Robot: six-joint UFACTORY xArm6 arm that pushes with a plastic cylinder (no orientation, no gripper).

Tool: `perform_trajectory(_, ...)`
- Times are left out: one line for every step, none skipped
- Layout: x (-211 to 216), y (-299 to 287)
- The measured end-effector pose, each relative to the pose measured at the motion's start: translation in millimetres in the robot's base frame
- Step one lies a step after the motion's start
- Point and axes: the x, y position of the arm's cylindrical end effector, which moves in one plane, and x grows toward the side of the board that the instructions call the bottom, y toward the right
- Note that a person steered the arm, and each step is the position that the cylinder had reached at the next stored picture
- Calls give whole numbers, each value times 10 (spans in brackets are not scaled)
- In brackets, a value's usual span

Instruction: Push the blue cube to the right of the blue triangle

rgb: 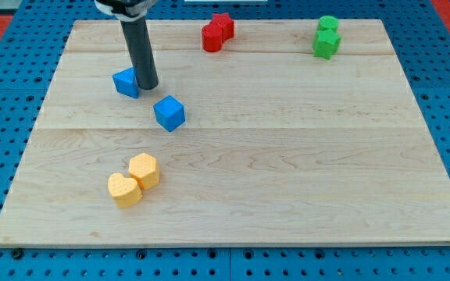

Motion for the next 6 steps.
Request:
perform_trajectory(-64,92)
perform_trajectory(-70,-331)
perform_trajectory(-17,-306)
perform_trajectory(-18,424)
perform_trajectory(77,1097)
perform_trajectory(597,1271)
